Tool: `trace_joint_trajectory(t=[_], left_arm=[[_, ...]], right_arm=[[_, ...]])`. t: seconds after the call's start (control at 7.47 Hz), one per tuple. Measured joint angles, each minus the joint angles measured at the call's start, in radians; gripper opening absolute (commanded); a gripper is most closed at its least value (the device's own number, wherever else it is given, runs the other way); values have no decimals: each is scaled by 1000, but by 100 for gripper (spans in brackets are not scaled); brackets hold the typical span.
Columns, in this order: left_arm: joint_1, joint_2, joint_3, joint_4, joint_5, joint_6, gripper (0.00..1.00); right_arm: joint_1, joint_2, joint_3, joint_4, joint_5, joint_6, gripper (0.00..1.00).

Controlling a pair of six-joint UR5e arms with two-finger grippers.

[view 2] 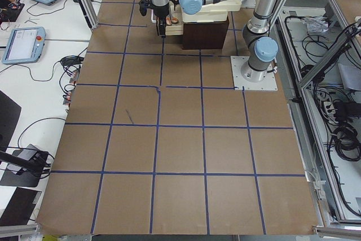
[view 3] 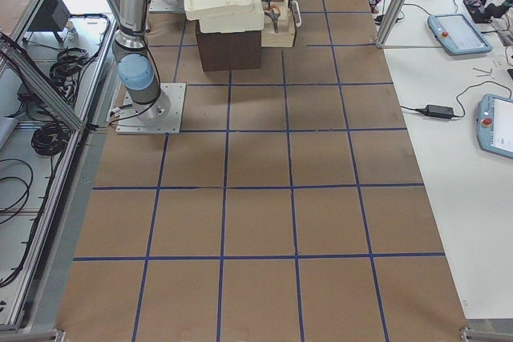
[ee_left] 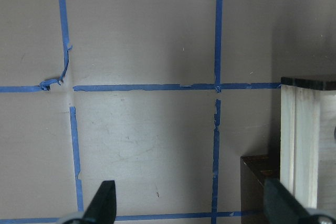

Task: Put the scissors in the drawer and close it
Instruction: 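Lower the scissors into the drawer and open the right gripper, then raise the right gripper away while the left gripper moves toward the drawer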

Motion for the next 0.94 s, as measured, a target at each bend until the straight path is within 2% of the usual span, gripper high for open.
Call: trace_joint_trajectory(t=[0.27,0.4,0.54,0.67,0.94], left_arm=[[0,-6,0,0,15,1,100],[0,-20,22,1,60,2,100],[0,-42,52,0,108,5,100],[-1,-65,78,1,115,10,100],[-4,-118,102,69,60,44,100]], right_arm=[[-52,-41,-26,40,-1,86,92],[-101,-81,-25,62,-1,123,98],[-161,-128,-23,92,-1,190,99],[-221,-172,-21,123,-4,309,100],[-311,-248,-18,216,-18,591,100]])
